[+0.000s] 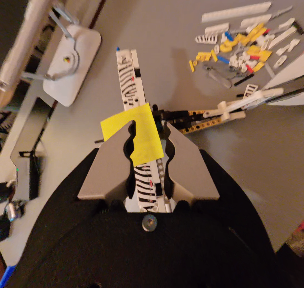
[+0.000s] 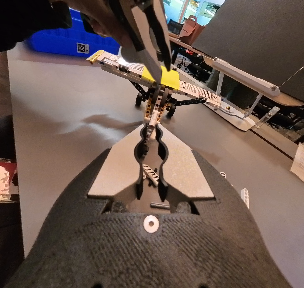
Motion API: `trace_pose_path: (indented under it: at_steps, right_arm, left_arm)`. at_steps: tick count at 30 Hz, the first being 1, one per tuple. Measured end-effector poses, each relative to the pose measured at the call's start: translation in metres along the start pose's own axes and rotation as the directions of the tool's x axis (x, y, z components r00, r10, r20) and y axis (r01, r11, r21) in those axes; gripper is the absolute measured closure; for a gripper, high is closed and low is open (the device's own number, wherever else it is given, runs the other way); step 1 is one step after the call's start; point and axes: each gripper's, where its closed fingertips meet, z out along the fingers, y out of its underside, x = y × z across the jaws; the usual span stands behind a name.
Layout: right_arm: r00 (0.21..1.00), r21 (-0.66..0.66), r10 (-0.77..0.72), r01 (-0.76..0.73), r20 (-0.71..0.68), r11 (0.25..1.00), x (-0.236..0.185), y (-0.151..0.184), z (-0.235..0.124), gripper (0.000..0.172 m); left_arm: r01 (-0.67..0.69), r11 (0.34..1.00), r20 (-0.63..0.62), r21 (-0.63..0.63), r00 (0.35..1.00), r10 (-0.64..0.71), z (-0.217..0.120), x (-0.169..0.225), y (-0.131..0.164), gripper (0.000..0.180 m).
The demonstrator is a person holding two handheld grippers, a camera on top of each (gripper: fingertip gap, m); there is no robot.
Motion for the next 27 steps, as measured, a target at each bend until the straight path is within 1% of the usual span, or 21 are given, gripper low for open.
trace_pose_path:
  at_steps: [2,4,7,10,15,17,19,20,21,25,27]
  right_arm:
    - [1.0,0.001,-0.003,0.003,-0.002,1.0,0.0,0.0,0.0,0.164]
    - [1.0,0.003,-0.004,0.004,-0.003,1.0,0.0,0.0,0.0,0.164]
    - [1.0,0.002,-0.003,0.003,-0.002,1.0,0.0,0.0,0.0,0.164]
    - [1.0,0.003,-0.002,0.002,-0.001,1.0,0.0,0.0,0.0,0.164]
    - [1.0,0.004,-0.004,0.004,-0.002,1.0,0.0,0.0,0.0,0.164]
    - [1.0,0.005,-0.005,0.005,-0.003,1.0,0.0,0.0,0.0,0.164]
    - [1.0,0.004,-0.006,0.006,-0.004,1.0,0.0,0.0,0.0,0.164]
    - [1.0,0.004,-0.007,0.007,-0.005,1.0,0.0,0.0,0.0,0.164]
    - [1.0,0.005,-0.007,0.007,-0.005,1.0,0.0,0.0,0.0,0.164]
    - [1.0,0.006,-0.007,0.007,-0.006,1.0,0.001,0.0,0.001,0.164]
    - [1.0,0.027,-0.006,0.006,-0.016,1.0,0.002,-0.003,-0.001,0.162]
  left_arm:
    - [0.001,0.998,-0.033,-0.058,0.999,-0.003,0.004,0.008,0.011,0.146]
    - [-0.029,0.998,-0.044,-0.062,0.999,0.027,0.003,0.014,0.014,0.143]
    - [-0.07,0.996,0.028,-0.057,0.997,0.072,-0.002,0.011,0.014,0.143]
    - [-0.127,0.987,0.108,-0.102,0.984,0.138,-0.005,0.005,0.02,0.145]
    - [-0.147,0.98,0.125,-0.134,0.978,0.164,-0.005,0.009,0.03,0.152]
    - [-0.144,0.981,0.162,-0.129,0.973,0.164,-0.006,0.003,0.03,0.16]
    - [-0.14,0.984,0.167,-0.113,0.973,0.158,-0.009,0.001,0.029,0.166]
    - [-0.135,0.985,0.166,-0.104,0.974,0.151,-0.01,0.001,0.028,0.171]
    - [-0.131,0.987,0.176,-0.095,0.974,0.146,-0.012,-0.001,0.027,0.18]
    - [-0.094,0.993,0.186,-0.066,0.977,0.105,-0.018,-0.007,0.024,0.18]
    - [-0.057,0.998,0.207,-0.012,0.977,0.058,-0.023,-0.014,0.018,0.18]
